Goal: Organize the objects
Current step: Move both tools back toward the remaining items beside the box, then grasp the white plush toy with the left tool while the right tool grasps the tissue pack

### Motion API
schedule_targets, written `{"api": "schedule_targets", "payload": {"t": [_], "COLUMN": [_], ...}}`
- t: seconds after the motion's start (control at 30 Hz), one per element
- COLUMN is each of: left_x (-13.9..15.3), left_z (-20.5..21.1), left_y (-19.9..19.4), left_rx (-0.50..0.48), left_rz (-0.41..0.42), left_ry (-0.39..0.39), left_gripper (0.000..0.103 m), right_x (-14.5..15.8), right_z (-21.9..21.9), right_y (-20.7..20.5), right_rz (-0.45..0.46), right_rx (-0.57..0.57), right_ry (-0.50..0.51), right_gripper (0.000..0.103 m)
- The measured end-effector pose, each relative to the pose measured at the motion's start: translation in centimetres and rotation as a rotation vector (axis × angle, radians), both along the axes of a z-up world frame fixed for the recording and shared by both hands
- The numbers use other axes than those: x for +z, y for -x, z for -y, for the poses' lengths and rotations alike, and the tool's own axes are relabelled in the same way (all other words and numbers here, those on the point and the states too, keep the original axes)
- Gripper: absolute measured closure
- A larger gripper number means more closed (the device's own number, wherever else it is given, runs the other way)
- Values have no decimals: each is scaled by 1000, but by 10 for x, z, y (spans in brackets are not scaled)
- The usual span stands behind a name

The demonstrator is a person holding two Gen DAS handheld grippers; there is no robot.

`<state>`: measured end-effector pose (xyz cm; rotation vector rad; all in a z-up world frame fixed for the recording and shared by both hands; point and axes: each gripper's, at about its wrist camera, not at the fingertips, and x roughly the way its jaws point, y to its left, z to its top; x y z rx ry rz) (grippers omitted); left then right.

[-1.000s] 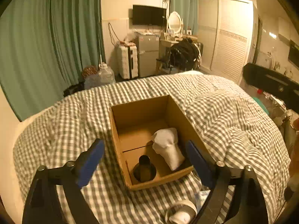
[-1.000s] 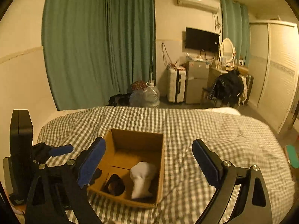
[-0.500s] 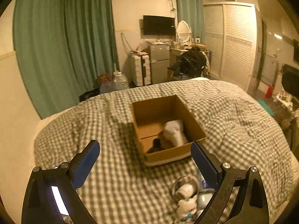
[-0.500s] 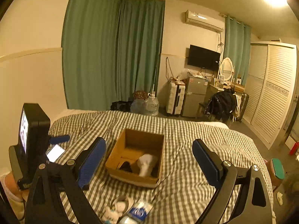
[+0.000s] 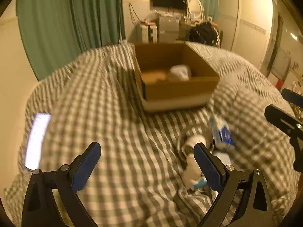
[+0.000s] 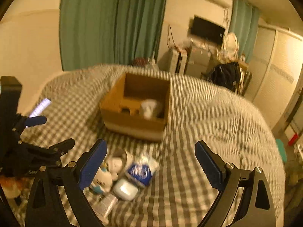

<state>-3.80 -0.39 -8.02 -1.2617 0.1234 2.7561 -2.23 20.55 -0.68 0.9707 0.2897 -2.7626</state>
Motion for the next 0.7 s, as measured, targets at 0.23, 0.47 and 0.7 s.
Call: {"api": "schedule_targets", "payload": {"t": [0.23, 0.47, 0.7], "left_x": [-40, -61, -75], "left_z": [-32, -50, -58], "left_y": [-2, 2, 8], "left_rx": [-60, -140, -228], "left_rz": [83, 160, 235], "left_ry": [12, -17, -96], "left_gripper": [2, 10, 53], "right_x": [-53, -73, -77], "right_z": [-9, -18, -14], "right_y": [6, 12, 14], "right_rz": [112, 170, 181], "right_rx": [-35, -60, -66], "right_ry": [-29, -4, -23], "right_gripper": [9, 9, 9]}}
